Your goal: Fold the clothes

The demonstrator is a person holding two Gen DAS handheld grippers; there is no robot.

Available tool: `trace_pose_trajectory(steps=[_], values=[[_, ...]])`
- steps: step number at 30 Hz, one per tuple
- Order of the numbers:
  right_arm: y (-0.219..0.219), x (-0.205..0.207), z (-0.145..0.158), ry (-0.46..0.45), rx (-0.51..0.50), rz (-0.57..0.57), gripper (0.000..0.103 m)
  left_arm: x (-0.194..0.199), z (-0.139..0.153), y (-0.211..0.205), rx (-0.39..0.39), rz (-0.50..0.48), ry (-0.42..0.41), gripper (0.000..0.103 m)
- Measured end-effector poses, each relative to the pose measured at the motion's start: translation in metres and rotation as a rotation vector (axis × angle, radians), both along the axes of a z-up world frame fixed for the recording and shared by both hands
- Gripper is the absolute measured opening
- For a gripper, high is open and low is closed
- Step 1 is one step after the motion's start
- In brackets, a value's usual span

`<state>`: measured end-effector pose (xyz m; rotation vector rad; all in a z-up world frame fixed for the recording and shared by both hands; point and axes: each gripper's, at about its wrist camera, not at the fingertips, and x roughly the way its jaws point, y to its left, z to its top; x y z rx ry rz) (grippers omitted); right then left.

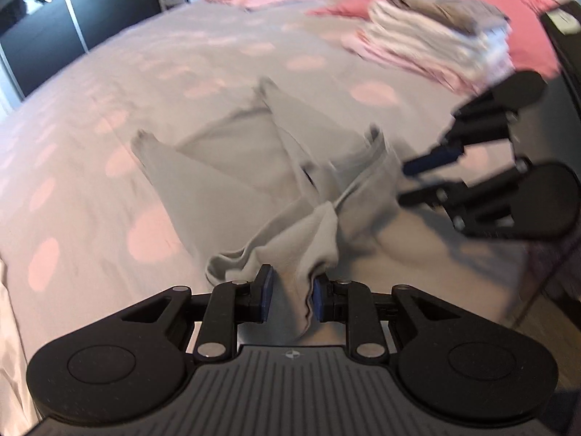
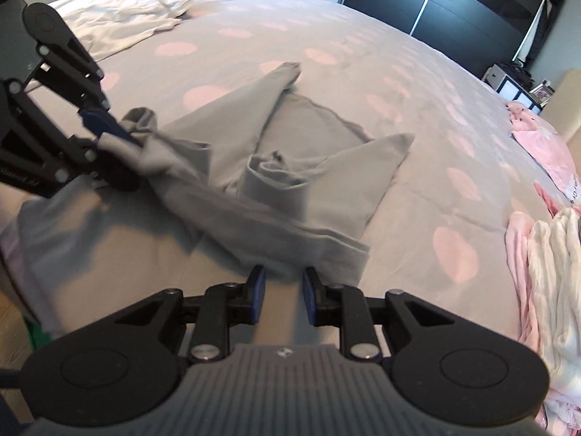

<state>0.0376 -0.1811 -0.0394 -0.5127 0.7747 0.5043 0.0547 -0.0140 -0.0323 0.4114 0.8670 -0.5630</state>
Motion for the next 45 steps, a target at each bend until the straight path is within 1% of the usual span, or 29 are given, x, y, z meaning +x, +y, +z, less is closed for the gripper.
trace_pose_trajectory(steps=[3,4,5,6,7,10,12,14,16,18,22,24,26,27,29,31,33,36,37,38,39,41,43,44,45], values=[[0.001,0.005,0.005,-0.062,-0.01,-0.021,0.031,0.011,0.003,0.0,-0.03,0.066,-0.08,0.022],[0.0,0.005,0.007,-0.086,-0.012,-0.03,0.032,0.009,0.008,0.003,-0.041,0.088,-0.108,0.024],[0.0,0.008,0.01,-0.108,-0.009,-0.041,0.034,0.008,0.012,0.005,-0.056,0.099,-0.13,0.029],[-0.001,0.011,0.012,-0.129,-0.004,-0.054,0.034,0.007,0.016,0.007,-0.071,0.11,-0.152,0.032],[-0.002,0.013,0.014,-0.142,0.004,-0.065,0.035,0.006,0.018,0.008,-0.08,0.108,-0.164,0.034],[-0.006,0.017,0.021,-0.168,0.03,-0.093,0.035,0.0,0.024,0.008,-0.101,0.093,-0.192,0.035],[-0.008,0.016,0.023,-0.163,0.039,-0.097,0.036,-0.004,0.026,0.007,-0.11,0.052,-0.18,0.035],[-0.008,0.011,0.024,-0.143,0.04,-0.085,0.036,-0.012,0.027,0.006,-0.09,0.013,-0.172,0.035],[-0.008,0.005,0.024,-0.122,0.042,-0.071,0.036,-0.021,0.021,0.003,-0.057,-0.013,-0.157,0.035],[-0.008,-0.003,0.023,-0.106,0.039,-0.049,0.035,-0.026,0.012,0.002,-0.031,-0.027,-0.126,0.035],[-0.006,-0.015,0.019,-0.084,0.044,-0.016,0.033,-0.032,-0.002,0.002,0.002,-0.028,-0.101,0.035],[-0.005,-0.015,0.018,-0.084,0.045,-0.012,0.028,-0.029,-0.006,0.004,0.007,-0.008,-0.097,0.035],[-0.007,-0.011,0.016,-0.093,0.045,-0.038,0.028,-0.024,-0.006,0.01,-0.006,0.041,-0.102,0.035],[-0.01,-0.008,0.017,-0.096,0.05,-0.061,0.035,-0.021,-0.006,0.013,-0.012,0.066,-0.104,0.035],[-0.02,0.003,0.018,-0.078,0.101,-0.111,0.042,-0.012,-0.005,0.022,-0.06,0.116,-0.086,0.041],[-0.031,0.012,0.02,-0.057,0.175,-0.155,0.042,-0.004,-0.005,0.028,-0.1,0.159,-0.066,0.041],[-0.037,0.019,0.023,-0.042,0.247,-0.172,0.042,-0.001,-0.005,0.029,-0.114,0.164,-0.058,0.041],[-0.038,0.027,0.03,-0.023,0.344,-0.142,0.042,-0.004,-0.006,0.022,-0.072,0.125,-0.073,0.041],[-0.037,0.031,0.031,-0.01,0.359,-0.129,0.044,-0.005,-0.007,0.02,-0.058,0.112,-0.078,0.041],[-0.035,0.035,0.032,0.008,0.366,-0.116,0.051,-0.006,-0.008,0.019,-0.054,0.106,-0.076,0.041],[-0.034,0.039,0.032,0.025,0.373,-0.103,0.056,-0.006,-0.009,0.017,-0.05,0.101,-0.075,0.041],[-0.035,0.048,0.026,0.08,0.394,-0.124,0.056,-0.006,-0.01,0.018,-0.045,0.103,-0.072,0.041],[-0.038,0.058,0.018,0.14,0.416,-0.155,0.054,-0.006,-0.011,0.019,-0.046,0.106,-0.066,0.041],[-0.038,0.06,0.015,0.168,0.431,-0.159,0.041,-0.006,-0.012,0.02,-0.047,0.107,-0.062,0.041],[-0.038,0.061,0.013,0.195,0.448,-0.157,0.016,-0.006,-0.012,0.02,-0.049,0.109,-0.059,0.041]])
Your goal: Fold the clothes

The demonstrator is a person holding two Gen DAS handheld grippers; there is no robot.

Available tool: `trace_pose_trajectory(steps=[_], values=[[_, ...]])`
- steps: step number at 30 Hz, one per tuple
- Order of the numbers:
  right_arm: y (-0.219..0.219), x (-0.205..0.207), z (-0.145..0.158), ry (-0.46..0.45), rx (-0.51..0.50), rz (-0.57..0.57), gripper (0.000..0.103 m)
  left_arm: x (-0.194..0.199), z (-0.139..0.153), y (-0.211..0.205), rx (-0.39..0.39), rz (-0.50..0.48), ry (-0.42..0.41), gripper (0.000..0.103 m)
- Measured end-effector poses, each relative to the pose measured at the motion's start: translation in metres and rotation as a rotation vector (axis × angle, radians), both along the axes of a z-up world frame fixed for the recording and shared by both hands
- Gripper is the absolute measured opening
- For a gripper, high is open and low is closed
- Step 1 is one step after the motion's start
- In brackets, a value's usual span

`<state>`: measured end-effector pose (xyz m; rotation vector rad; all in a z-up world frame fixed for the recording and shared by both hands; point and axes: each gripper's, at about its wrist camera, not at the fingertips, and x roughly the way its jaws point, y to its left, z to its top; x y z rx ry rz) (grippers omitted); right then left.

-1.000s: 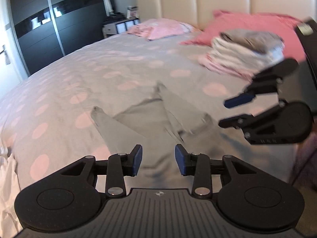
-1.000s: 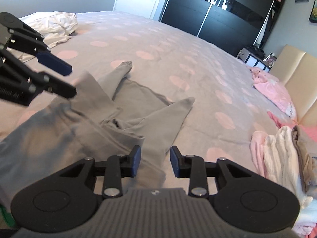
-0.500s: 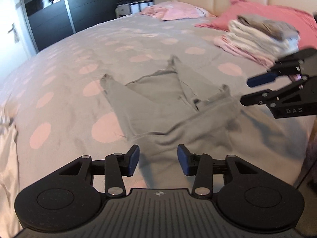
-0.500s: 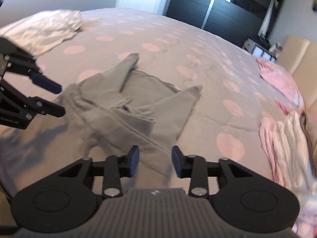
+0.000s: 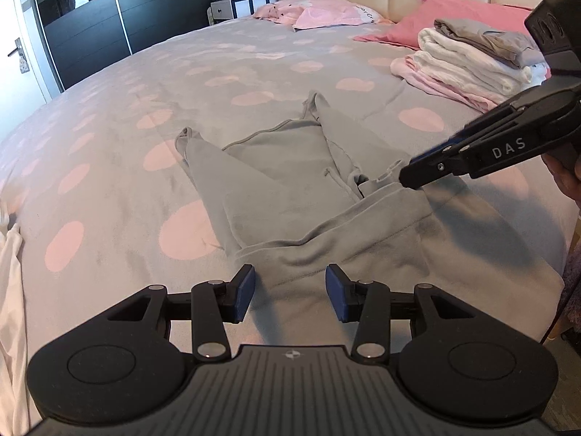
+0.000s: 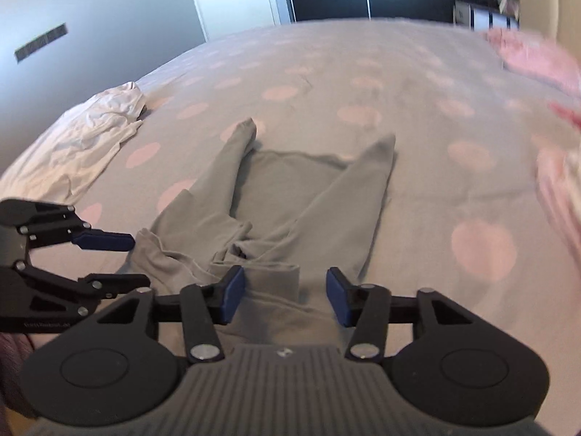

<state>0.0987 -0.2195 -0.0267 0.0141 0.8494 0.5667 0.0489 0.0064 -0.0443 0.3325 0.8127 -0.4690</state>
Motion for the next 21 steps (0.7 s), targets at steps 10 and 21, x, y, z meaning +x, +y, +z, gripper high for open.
trace_pose_trajectory(steps=[10,21], values=[[-0.011,-0.002,0.017,-0.122,-0.091,-0.161,0.0,0.001,-0.013,0.0,0.061,0.023,0.052,0.041],[-0.014,0.017,0.016,-0.058,0.024,-0.109,0.023,0.0,-0.012,0.003,0.054,0.027,0.054,0.042]])
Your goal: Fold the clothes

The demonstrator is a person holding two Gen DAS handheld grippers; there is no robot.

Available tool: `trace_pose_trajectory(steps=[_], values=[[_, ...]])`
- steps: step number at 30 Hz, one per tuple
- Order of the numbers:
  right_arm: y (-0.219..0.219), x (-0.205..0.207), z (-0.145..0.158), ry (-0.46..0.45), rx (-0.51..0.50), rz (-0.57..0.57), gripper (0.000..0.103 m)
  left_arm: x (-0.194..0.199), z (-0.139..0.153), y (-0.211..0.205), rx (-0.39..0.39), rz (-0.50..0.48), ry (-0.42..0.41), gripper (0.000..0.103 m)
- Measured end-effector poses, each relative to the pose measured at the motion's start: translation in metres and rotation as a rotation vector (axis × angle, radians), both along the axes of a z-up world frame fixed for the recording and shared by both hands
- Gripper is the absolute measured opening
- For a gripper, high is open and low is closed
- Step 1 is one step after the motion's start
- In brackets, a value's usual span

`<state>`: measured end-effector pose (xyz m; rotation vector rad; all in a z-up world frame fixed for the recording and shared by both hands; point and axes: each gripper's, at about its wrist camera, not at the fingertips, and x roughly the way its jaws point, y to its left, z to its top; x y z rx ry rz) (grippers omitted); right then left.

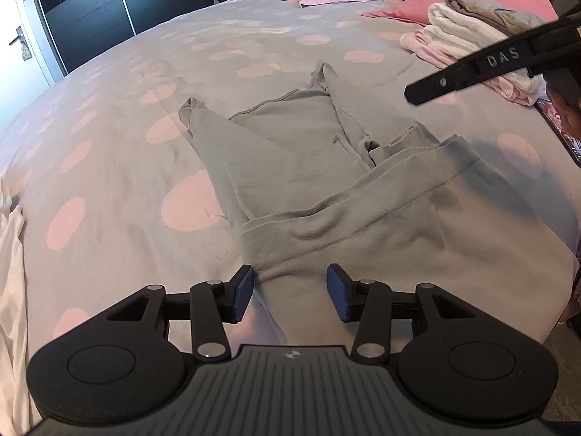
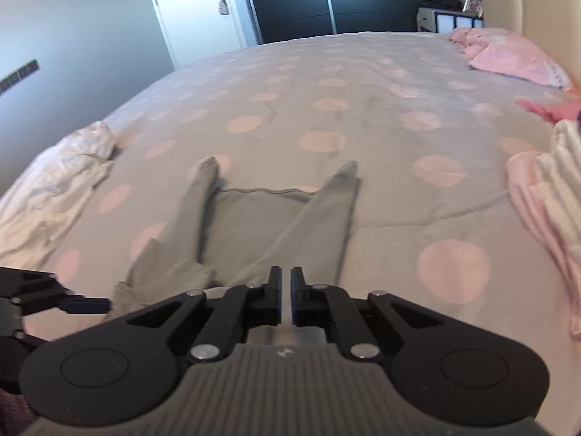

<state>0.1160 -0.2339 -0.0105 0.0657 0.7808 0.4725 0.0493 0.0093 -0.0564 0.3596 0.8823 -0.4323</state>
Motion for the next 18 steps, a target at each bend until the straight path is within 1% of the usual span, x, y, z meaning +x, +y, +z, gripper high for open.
trace_pose_trajectory(steps=[2,7,8,9,10,11,14,18], values=[[0.002,0.001,-0.003,0.025,0.014,0.023,0.045,0.0,0.0,0.0,-0.003,0.001,0.003,0.042],[0.001,0.008,-0.023,0.12,0.066,0.022,0.045,0.001,0.001,0.0,-0.002,-0.001,0.005,0.042],[0.001,0.008,-0.027,0.137,0.088,0.029,0.04,0.001,0.001,0.0,-0.002,0.0,0.006,0.042],[0.0,0.008,-0.03,0.154,0.111,0.036,0.01,0.001,0.001,0.0,-0.002,-0.001,0.005,0.042],[0.001,0.007,-0.031,0.159,0.127,0.051,0.005,0.0,0.001,0.0,-0.001,-0.002,0.005,0.042],[0.003,0.004,-0.029,0.144,0.128,0.066,0.002,0.0,0.001,0.0,-0.001,-0.002,0.004,0.042],[0.004,-0.006,-0.015,0.081,0.105,0.082,0.002,0.0,0.0,0.001,0.0,-0.001,0.002,0.042],[-0.005,-0.007,-0.01,0.064,0.08,0.018,0.002,0.0,-0.001,0.0,0.001,-0.001,0.002,0.043]])
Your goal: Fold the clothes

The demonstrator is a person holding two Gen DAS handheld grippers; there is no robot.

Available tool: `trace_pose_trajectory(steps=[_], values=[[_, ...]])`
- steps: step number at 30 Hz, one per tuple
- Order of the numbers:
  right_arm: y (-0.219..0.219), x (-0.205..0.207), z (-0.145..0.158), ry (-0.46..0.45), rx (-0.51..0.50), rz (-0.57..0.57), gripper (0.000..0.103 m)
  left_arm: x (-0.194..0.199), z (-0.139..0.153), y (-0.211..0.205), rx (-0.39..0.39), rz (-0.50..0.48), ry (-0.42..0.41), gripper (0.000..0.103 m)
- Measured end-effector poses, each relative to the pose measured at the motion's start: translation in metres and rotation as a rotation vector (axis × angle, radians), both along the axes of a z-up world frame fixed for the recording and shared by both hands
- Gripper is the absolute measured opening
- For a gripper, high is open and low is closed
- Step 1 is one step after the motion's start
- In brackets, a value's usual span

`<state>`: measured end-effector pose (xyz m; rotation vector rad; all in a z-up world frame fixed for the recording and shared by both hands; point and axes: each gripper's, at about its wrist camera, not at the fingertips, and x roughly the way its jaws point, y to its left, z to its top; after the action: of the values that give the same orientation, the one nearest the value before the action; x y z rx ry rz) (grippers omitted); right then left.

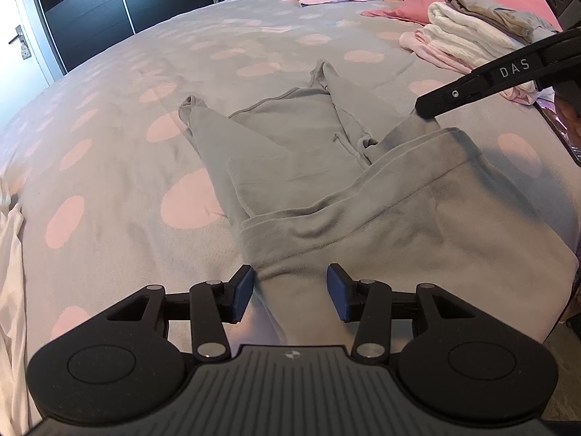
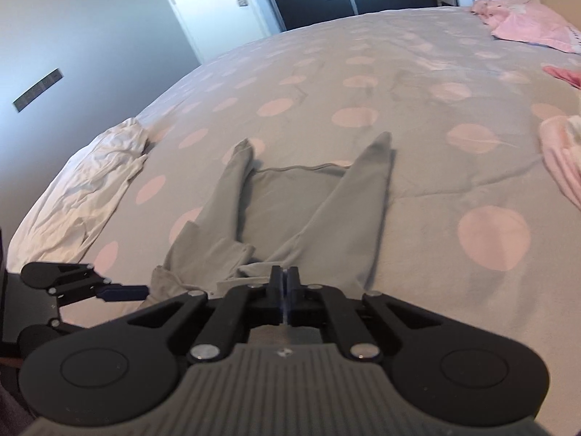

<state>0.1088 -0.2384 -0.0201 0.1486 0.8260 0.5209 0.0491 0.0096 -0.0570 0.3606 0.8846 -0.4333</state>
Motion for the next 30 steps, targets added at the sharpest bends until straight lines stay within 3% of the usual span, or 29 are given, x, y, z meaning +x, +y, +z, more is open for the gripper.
trace_pose_trajectory(steps=[8,14,18,22,24,30], values=[[-0.015,0.009,-0.004,0.006,-0.098,-0.123,0.002,0.002,-0.001,0.001,-0.003,0.0,0.001,0.044],[-0.011,0.013,-0.014,0.033,-0.122,-0.105,0.004,0.0,0.002,0.002,0.003,-0.007,-0.011,0.046],[-0.013,0.008,-0.007,-0.022,-0.181,-0.117,0.008,-0.005,0.008,0.006,0.014,-0.007,-0.039,0.046],[-0.018,0.0,-0.003,-0.029,-0.171,-0.096,0.013,-0.01,0.012,0.023,-0.074,0.037,0.034,0.046],[-0.021,-0.006,-0.004,0.002,-0.152,-0.077,0.038,-0.013,0.014,0.032,-0.119,0.059,0.071,0.046],[-0.033,-0.037,-0.009,0.103,-0.104,-0.016,0.039,-0.035,0.017,0.062,-0.288,0.102,0.21,0.044]])
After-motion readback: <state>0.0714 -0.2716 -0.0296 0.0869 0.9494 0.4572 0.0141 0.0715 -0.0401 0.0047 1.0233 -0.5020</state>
